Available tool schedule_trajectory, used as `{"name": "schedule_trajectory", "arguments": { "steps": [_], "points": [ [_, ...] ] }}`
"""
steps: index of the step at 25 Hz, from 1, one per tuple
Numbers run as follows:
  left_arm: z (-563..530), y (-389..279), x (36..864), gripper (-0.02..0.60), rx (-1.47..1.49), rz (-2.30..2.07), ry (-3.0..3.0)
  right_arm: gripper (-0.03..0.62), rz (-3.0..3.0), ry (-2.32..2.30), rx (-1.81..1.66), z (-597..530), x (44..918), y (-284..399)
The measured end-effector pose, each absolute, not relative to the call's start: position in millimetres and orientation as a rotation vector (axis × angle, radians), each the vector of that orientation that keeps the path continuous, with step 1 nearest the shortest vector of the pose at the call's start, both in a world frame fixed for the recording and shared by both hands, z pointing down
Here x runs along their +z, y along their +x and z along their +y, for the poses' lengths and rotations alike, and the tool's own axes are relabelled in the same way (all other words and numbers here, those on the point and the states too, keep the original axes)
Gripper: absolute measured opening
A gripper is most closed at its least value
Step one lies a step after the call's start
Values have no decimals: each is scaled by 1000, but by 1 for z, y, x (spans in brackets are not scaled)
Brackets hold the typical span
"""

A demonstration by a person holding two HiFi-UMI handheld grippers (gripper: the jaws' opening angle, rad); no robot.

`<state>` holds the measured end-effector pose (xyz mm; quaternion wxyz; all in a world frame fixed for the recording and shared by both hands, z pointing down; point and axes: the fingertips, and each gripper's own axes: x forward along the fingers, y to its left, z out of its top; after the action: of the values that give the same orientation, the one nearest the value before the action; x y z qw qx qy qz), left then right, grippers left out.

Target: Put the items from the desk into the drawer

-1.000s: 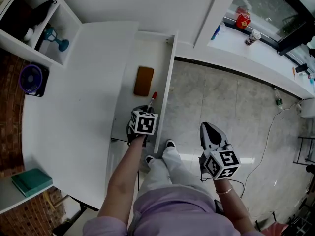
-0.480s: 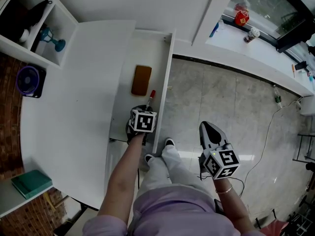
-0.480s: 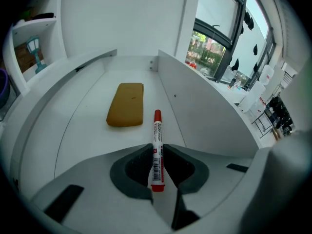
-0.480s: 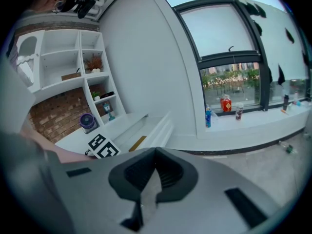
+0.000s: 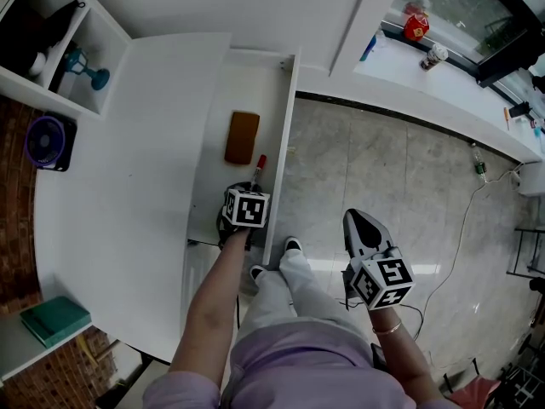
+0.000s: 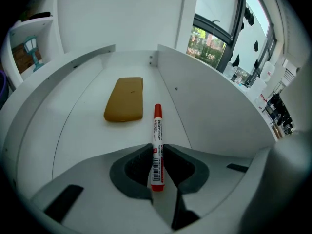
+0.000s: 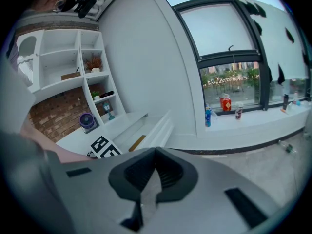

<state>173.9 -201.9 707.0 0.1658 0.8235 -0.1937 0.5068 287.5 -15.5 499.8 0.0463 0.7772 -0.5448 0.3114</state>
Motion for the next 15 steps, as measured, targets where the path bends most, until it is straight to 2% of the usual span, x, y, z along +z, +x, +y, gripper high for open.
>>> {"name": "schedule_trajectory", "arguments": {
  "steps": [15],
  "points": [
    [-202,178,698,101,1358,-542,2359,3,-1677,2358,947,-16,500,285]
  ]
}}
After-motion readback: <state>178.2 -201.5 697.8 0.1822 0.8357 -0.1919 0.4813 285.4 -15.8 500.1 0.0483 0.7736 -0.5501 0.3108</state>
